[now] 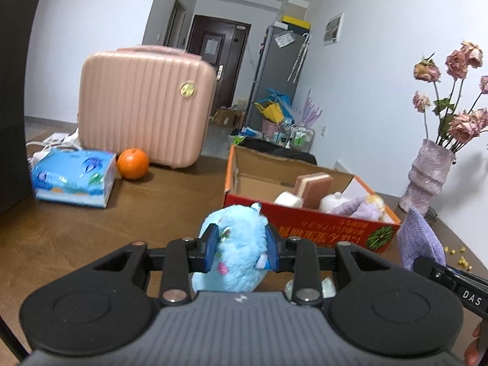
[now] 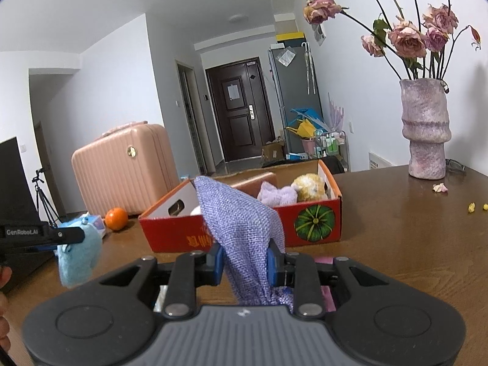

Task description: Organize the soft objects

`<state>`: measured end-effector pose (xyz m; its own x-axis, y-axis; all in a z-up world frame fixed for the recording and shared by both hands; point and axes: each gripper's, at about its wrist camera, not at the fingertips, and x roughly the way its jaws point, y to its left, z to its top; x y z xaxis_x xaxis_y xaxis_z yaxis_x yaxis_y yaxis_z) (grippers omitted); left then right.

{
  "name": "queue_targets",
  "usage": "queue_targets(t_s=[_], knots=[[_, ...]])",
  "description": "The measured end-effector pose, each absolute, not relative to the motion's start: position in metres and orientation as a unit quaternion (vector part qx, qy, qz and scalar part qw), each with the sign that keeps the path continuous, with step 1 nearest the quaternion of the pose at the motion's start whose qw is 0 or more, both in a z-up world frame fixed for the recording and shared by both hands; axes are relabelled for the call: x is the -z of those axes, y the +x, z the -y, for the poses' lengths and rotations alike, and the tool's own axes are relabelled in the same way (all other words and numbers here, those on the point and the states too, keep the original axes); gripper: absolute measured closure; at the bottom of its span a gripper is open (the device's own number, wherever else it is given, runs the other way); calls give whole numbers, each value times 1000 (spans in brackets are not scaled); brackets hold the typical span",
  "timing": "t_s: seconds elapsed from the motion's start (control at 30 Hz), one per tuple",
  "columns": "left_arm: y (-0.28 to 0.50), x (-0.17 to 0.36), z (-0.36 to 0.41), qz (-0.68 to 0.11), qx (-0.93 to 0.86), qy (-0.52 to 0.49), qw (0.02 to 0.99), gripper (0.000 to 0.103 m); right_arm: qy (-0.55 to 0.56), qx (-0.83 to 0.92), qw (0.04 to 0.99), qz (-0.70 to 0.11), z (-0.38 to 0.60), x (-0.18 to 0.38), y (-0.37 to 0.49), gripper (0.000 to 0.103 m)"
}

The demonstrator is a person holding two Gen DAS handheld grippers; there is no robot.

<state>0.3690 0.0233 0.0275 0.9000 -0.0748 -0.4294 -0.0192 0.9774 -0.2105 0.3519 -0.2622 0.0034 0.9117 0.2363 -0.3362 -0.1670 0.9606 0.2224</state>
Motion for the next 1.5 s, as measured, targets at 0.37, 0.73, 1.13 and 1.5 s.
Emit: queue_targets(t_s=[0.37,0.73,1.13,1.5], knots=[[382,-50,1,-194,41,-106,974,70,93,-108,975,-171,261,-22,370,77],[407,-67,19,-176,49,-108,977,69,93,-115,977,-151,249,-45,403,77],[442,-80,26,-156,46,-117,980,69,94,-120,977,-150,237,-55,447,77],[488,-82,21,-159,33,-127,978,70,107,-118,975,-157,229,-60,502,77]])
